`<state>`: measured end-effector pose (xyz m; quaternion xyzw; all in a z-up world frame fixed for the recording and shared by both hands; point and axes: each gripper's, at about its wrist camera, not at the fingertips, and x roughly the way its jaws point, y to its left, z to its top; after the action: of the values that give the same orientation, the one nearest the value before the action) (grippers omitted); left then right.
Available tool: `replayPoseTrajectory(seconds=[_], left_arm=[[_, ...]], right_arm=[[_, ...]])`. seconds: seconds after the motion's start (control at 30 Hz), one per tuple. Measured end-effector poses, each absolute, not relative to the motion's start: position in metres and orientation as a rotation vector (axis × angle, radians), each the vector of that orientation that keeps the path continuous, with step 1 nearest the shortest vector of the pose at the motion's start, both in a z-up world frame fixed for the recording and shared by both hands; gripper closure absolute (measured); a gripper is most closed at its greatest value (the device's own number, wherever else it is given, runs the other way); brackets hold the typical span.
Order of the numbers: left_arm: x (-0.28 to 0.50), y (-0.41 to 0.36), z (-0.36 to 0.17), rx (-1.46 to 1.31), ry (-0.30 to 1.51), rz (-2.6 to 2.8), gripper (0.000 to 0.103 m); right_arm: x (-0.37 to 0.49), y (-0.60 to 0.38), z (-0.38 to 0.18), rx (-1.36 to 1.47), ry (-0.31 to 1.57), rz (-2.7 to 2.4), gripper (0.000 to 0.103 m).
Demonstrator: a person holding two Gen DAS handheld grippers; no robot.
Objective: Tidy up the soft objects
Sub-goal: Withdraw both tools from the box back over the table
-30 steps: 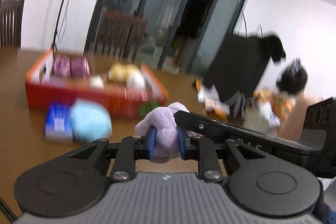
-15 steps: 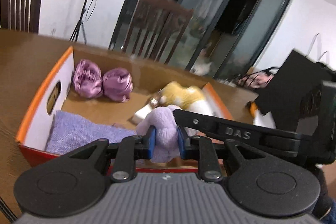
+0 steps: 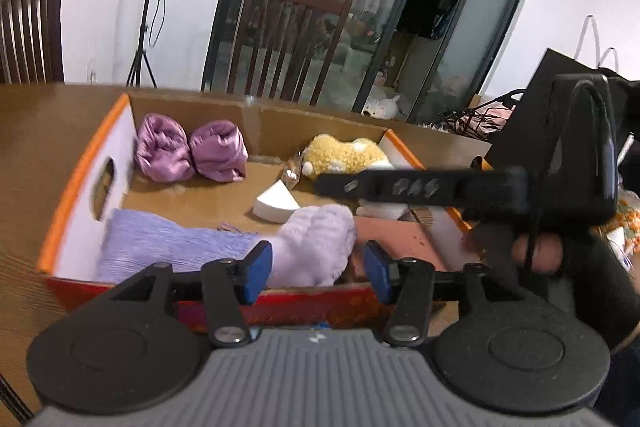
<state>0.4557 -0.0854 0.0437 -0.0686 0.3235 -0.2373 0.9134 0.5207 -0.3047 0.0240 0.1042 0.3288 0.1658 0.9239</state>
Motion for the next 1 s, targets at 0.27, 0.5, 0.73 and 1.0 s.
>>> replayPoseTrajectory(seconds=[0.27,0.5,0.73,1.0], left_arm=[[0.392,-0.043,0.114,-0.107,0.52,-0.418,0.045],[0.32,-0.019,0.148,-0.046,0.402,-0.364,0.037],[0.25,-0.01,0.152,0.001,0.302,-0.308,0.029],[0.169,-0.015,0.126,0.014,0.293,-0.304,0.018]], right_arm=[[0.441,-0.33,0.103,0.157,0.522,0.283,0.048],[0.349,-0.342,0.148,0.057,0.406,0.235,0.04],[0.267,-0.338,0.155,-0.018,0.316,0.21,0.036],[0.172,-0.326,0.127,-0.067,0.237,0.237,0.031]])
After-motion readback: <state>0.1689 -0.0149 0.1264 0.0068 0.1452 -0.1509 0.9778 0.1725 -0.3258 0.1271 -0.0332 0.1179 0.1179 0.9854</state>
